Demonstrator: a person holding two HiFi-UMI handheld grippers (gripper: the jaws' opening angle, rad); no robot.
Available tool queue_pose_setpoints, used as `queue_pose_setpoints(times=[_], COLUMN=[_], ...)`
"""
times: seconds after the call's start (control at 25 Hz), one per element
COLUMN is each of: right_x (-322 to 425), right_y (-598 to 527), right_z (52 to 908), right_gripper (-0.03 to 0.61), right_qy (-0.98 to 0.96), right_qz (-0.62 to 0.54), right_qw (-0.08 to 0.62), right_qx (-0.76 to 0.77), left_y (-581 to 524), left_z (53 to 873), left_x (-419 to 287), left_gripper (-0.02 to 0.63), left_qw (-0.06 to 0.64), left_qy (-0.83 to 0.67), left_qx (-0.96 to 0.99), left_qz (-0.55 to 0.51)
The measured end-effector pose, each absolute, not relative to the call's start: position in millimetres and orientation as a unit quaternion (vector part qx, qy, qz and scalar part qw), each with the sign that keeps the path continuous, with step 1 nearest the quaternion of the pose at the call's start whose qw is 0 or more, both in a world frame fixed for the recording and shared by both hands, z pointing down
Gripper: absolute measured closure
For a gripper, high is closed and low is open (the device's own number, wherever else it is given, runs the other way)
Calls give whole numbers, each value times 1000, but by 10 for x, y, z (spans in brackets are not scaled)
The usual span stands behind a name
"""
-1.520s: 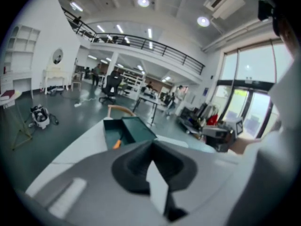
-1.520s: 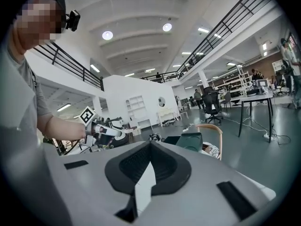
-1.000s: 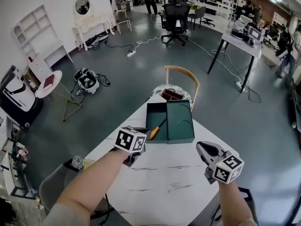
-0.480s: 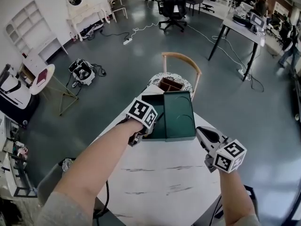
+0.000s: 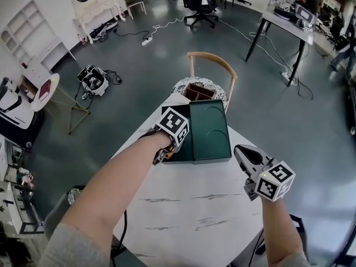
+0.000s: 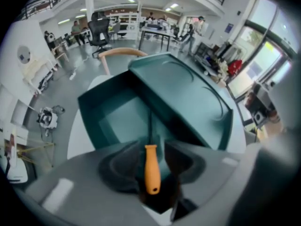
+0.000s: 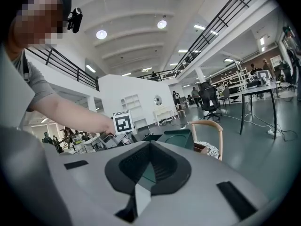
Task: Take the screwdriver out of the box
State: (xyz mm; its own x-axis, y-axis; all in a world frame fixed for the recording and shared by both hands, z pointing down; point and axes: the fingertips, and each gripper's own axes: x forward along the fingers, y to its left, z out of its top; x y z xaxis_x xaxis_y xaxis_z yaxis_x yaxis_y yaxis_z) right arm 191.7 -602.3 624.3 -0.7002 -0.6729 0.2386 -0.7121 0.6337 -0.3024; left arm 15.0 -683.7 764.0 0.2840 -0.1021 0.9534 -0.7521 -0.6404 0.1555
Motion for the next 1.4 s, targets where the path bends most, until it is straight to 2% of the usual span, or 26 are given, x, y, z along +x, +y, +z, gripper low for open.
queue_pose_setpoints(times=[0.52, 0.64, 0.76, 1.04, 1.4], right_x=[1943, 1948, 1945, 1955, 2023], right_y=[-6008, -6001, -6003, -5997, -5917], right_z=[6342, 6361, 6382, 6369, 6264], right_gripper=[572, 572, 572, 572, 572], right_qy=[-899, -899, -899, -898, -895], right_qz=[201, 204, 205, 207, 204], right_qw=[47, 49, 47, 45, 46], right_qx=[386, 384, 384, 385, 394], left_y=[-6753, -6722, -6723, -6752, -6936], left_z=[7904, 7943, 7987, 7944, 7633], left_x=[148, 117, 123, 183, 140], left_gripper=[453, 512, 525, 537, 538], left_qw=[308, 279, 264, 267, 336], left_qy=[-270, -267, -260, -267, -313], left_qx=[705, 690, 684, 702, 732], left_qz=[579, 612, 628, 604, 504])
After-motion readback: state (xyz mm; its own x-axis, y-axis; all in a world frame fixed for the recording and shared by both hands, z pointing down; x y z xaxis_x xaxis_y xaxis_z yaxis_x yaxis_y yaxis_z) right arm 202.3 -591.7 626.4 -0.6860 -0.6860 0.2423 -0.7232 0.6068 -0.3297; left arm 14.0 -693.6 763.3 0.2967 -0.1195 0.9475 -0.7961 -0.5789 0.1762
